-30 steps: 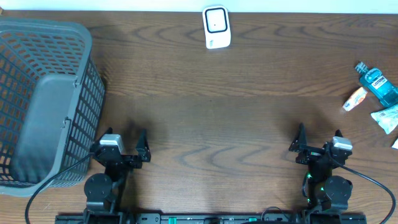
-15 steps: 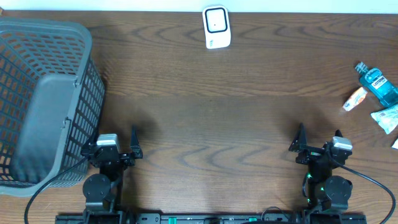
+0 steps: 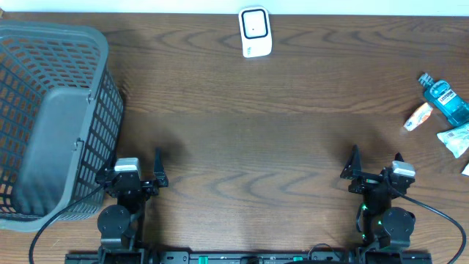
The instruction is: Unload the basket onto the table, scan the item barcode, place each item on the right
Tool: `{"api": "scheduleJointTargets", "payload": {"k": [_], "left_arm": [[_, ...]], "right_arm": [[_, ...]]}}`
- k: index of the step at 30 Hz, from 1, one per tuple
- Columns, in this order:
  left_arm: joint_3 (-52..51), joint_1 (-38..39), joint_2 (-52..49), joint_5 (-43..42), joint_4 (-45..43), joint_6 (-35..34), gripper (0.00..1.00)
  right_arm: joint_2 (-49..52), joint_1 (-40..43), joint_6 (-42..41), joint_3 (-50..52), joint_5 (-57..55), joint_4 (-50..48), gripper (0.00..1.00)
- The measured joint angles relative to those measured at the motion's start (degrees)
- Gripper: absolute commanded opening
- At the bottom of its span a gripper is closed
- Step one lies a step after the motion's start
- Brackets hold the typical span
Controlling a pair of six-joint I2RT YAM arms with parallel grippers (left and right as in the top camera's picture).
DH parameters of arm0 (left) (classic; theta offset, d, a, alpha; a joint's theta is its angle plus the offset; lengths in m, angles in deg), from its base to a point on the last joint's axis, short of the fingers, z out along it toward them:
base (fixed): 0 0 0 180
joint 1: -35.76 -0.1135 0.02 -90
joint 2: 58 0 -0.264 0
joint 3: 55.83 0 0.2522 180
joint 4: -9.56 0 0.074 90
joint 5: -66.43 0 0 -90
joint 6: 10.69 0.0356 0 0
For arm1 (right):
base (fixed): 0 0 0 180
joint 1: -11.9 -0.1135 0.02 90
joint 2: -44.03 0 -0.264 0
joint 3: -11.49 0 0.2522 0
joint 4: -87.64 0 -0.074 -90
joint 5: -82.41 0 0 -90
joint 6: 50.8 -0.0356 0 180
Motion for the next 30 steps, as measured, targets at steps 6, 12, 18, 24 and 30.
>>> {"api": "scheduleJointTargets", "payload": {"k": [6,12,18,24,30], "left_arm": [[0.0,0.0,0.0,0.0,0.0,-1.2,0.98],[0.0,0.0,0.0,0.0,0.0,-1.6,0.98],[0.0,0.0,0.0,0.0,0.0,-1.6,0.98],[0.0,0.0,0.0,0.0,0.0,-1.6,0.98],[0.0,0.0,0.0,0.0,0.0,-1.6,0.98]], "right_arm": [[0.0,0.0,0.0,0.0,0.0,0.0,0.99],[0.0,0.0,0.0,0.0,0.0,0.0,0.99],[0.0,0.0,0.0,0.0,0.0,0.0,0.99],[0.0,0.0,0.0,0.0,0.0,0.0,0.99],[0.0,0.0,0.0,0.0,0.0,0.0,0.99]]}}
